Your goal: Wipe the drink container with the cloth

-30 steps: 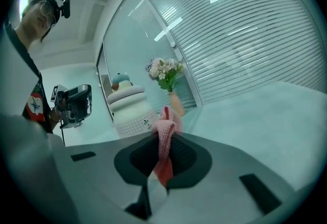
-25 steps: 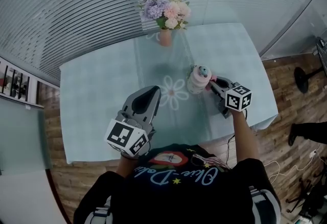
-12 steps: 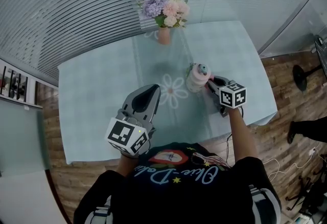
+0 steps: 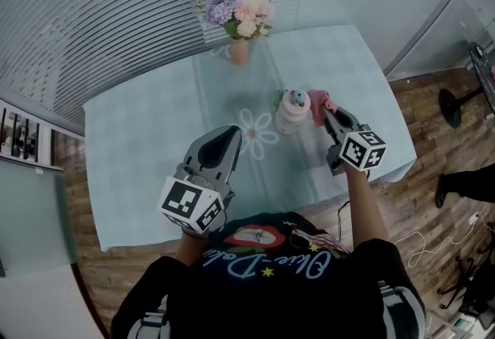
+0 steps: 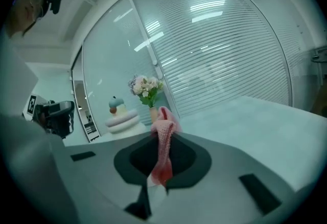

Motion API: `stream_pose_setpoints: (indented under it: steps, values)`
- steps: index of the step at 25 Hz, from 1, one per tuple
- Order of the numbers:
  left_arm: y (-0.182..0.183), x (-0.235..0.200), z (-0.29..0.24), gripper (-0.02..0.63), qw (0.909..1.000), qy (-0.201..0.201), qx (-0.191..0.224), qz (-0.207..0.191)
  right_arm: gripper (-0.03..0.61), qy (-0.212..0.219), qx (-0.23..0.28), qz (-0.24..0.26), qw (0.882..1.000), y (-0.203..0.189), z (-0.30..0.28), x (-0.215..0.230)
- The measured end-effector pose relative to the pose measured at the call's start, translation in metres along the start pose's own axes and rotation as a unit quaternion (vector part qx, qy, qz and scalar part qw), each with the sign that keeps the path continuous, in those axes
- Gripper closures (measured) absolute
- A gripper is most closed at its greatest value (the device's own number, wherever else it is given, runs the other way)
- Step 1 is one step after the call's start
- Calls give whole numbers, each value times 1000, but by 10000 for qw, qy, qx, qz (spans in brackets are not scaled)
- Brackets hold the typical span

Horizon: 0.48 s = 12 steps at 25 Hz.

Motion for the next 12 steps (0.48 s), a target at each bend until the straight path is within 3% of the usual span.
stream_pose_setpoints:
  steps: [6,12]
  values:
    - [0,10,-5,609,9999,-169,-2,-28,552,495,625,65,9968,24,17,-40]
    - [0,19,-9,609,9996,-286,-14,-46,552,700,540,365,9954,22,21,-64]
Point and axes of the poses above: the fingertips, and each gripper's own axes: z backward along the fingers, x to its right, y out of its top, the point moved 3 cm from there along z, backward along the fingers, and after that the axes turned 6 degrees about -x, right-handed, at the moved point
